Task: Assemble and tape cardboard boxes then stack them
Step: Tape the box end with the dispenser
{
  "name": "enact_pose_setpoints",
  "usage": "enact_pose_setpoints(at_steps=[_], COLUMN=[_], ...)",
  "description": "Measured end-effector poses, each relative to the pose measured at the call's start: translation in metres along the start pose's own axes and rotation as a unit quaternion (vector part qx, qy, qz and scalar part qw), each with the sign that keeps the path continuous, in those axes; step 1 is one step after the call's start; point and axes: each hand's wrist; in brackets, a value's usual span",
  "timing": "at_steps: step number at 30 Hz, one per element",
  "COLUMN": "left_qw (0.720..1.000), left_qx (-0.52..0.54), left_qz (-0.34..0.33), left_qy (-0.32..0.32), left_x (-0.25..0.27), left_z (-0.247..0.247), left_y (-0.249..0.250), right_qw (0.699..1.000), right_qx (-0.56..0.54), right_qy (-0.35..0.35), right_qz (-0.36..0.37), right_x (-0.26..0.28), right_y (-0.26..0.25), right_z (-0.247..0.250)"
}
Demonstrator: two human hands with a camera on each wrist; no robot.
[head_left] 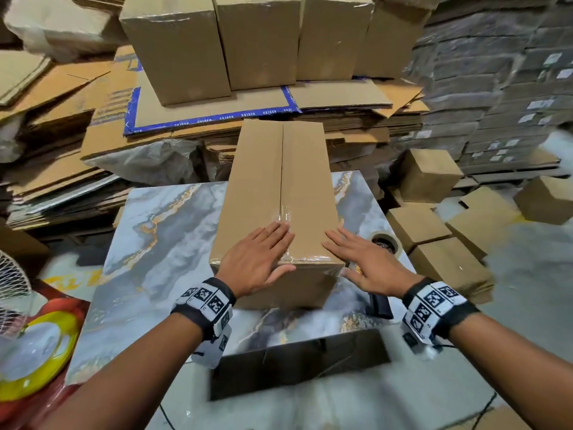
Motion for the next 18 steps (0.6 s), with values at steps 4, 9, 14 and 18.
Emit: enact_pose_setpoints(at_steps=[4,9,14,18], left_qw=[1.0,1.0,1.0,1.0], left_qx=[0.002,0.003,0.005,0.003], left_qz=[0.009,0.02,0.027,0.031], left_qy=[0.004,0.002,-0.004,-0.003], left_x=[0.002,0.002,0.002,0.002], left_z=[0.001,0.001,0.002,0.002], left_y=[0.001,0.004,0.005,0.005], right_qw=[0.997,0.985,0.968,0.961], right_qx=[-0.008,-0.016,-0.005,-0.004], right_qy=[0.071,0.161,0.228,0.251], right_qz=[0.025,0.058,0.1,0.114], right_x=[-0.002,-0.003,-0.011,-0.012], right_y=[0.001,0.007,0.012,0.013], right_z=[-0.013,-0.032,-0.037,-0.041])
Point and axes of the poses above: each hand's wrist, its own x-axis away from the middle knuckle, its own z-axis out of the back of the hand, y = z × x, and after that the axes turned 8 degrees about -z, right-handed
